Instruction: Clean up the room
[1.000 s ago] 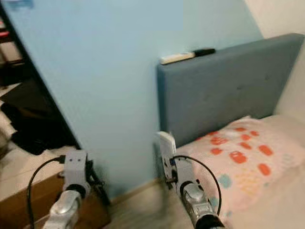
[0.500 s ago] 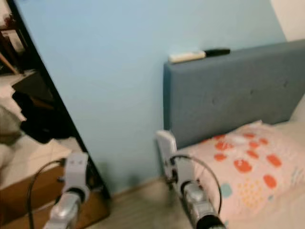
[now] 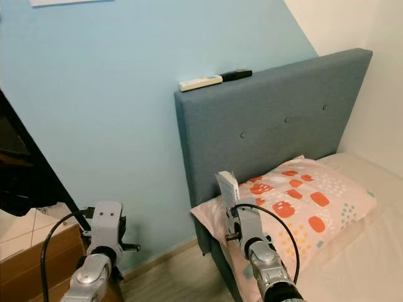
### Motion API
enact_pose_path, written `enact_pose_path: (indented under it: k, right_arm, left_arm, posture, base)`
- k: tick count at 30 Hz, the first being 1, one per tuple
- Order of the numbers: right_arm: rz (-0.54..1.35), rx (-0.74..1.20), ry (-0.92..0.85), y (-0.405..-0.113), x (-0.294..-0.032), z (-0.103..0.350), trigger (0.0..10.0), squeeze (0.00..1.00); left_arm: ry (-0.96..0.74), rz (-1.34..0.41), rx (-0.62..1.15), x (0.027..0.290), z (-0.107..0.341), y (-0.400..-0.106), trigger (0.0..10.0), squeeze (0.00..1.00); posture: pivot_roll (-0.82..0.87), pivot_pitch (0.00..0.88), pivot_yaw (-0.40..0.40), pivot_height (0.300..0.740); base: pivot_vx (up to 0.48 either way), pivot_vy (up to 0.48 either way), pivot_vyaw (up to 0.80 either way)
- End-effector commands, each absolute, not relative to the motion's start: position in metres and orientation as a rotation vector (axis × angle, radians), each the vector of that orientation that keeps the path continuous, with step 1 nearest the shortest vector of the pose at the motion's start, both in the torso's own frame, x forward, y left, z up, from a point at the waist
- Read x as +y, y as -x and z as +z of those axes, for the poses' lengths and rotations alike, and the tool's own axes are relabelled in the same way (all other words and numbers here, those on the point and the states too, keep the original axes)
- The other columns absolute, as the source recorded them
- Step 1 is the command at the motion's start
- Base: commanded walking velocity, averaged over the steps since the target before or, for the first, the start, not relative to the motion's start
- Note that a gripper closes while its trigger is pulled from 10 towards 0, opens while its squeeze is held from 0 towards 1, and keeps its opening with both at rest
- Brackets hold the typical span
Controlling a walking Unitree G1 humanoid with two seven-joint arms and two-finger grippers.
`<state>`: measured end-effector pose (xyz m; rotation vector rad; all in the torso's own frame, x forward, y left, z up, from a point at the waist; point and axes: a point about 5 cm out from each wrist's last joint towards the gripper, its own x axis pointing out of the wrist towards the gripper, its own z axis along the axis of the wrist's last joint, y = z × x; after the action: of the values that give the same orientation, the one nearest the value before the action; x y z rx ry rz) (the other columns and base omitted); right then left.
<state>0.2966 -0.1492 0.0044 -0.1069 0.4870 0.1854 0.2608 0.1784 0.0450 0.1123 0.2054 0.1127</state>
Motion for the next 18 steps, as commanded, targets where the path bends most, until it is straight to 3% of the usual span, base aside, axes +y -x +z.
enact_pose_path:
  k: [1, 18]
  right_arm:
    - [0.185, 0.454, 0.099, -0.3020, -0.1465, 0.0105, 10.0, 0.00]
    - [0.177, 0.452, 0.102, -0.3012, -0.1495, 0.0102, 10.0, 0.00]
  left_arm:
    - [-0.125, 0.134, 0.215, 0.1843, 0.0418, -0.2577, 10.0, 0.00]
    - [-0.100, 0.119, 0.175, 0.1816, 0.0464, -0.2585, 10.0, 0.00]
  posture:
    - [-0.04, 0.000, 0.013, 0.740]
    - [-0.04, 0.000, 0.016, 0.740]
  base:
    - [0.000, 0.000, -0.79]
    - [0.000, 0.000, -0.80]
